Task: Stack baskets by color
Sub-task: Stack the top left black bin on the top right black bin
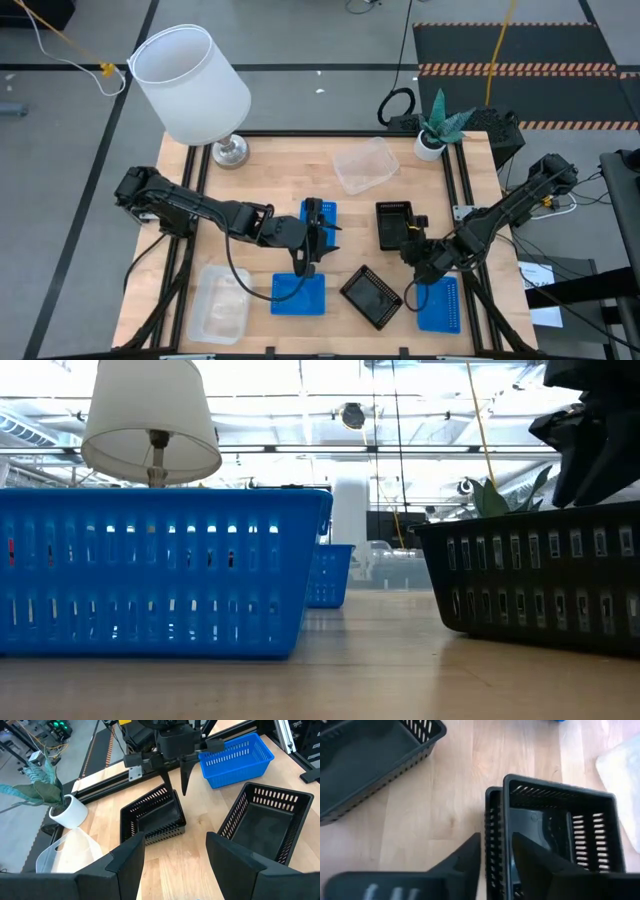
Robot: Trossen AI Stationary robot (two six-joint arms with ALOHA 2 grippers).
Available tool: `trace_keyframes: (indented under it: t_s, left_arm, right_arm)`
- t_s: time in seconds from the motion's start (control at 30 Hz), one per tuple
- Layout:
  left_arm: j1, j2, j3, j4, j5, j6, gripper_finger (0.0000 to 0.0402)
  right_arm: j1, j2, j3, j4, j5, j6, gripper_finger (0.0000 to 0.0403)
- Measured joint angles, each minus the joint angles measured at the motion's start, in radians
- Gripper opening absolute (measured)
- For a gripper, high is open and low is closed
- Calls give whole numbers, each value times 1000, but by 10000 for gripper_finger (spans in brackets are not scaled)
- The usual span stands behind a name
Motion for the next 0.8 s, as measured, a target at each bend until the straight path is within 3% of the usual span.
trace_keyframes:
  t_s: [0.23,0.8]
  left_arm:
    - [0,0,0,0,0,0,214]
    - [0,0,0,4,0,14,214]
  right_arm:
    - [1,0,0,0,1,-1,6]
    - [-3,-12,0,28,2,22,3]
